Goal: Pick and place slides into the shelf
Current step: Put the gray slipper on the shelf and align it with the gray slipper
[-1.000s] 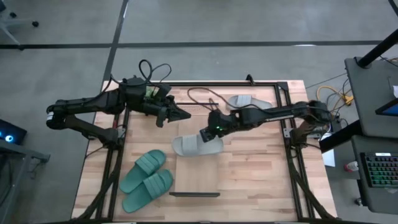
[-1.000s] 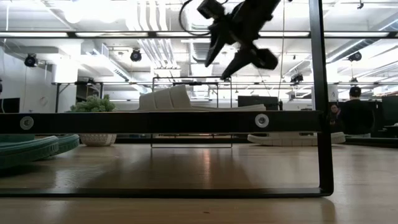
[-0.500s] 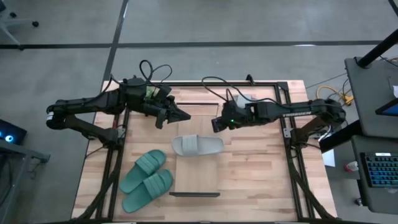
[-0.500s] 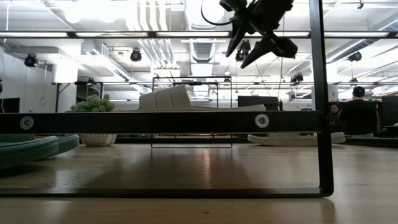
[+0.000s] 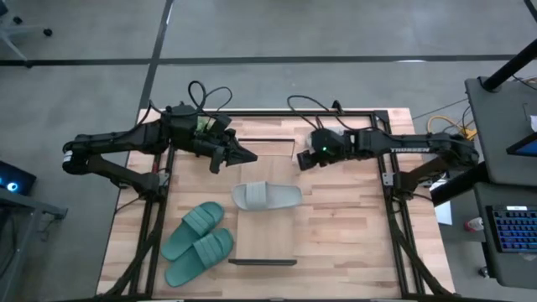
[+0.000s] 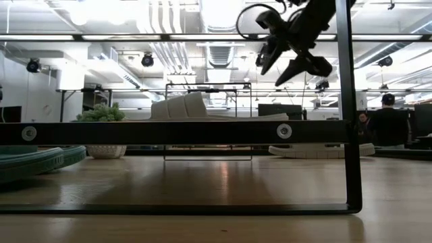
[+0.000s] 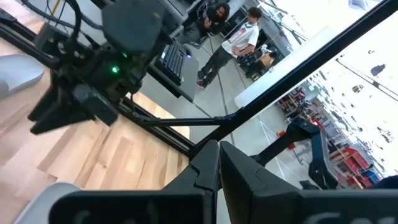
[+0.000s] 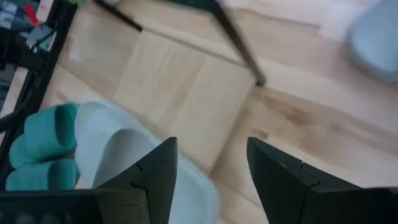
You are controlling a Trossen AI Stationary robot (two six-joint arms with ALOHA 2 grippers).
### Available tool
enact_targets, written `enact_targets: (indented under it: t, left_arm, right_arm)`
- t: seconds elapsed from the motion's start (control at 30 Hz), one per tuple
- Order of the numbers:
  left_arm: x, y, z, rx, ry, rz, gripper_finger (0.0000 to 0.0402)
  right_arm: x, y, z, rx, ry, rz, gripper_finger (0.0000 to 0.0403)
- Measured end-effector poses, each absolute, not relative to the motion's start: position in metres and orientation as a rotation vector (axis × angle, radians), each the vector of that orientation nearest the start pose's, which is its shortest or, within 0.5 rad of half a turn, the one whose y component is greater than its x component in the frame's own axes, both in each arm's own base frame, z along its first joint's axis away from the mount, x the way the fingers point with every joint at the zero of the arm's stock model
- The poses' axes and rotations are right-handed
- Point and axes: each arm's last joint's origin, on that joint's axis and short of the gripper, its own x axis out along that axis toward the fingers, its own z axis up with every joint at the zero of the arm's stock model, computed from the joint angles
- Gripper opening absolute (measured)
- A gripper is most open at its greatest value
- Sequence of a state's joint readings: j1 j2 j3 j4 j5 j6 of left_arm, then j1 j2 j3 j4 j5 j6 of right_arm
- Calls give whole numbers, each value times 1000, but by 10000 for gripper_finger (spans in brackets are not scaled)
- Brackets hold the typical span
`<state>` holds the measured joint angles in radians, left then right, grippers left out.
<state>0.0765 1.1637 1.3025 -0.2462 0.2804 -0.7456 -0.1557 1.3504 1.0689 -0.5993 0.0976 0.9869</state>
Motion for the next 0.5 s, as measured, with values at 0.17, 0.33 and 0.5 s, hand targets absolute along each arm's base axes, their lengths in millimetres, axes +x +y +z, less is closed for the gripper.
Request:
enact_targets:
  t: [0.17,0.33,0.5]
  left_arm:
    - [248,11,426,-753,191,-151,0]
    - [252,11,424,-745,197,-149,0]
    - [253,11,423,-744,199,-149,0]
  right_arm:
    - [252,-60,272,969,659,-675,185]
    - [232,-71,268,1005,631,-701,185]
    - [216,-83,262,1050,607,-748,185]
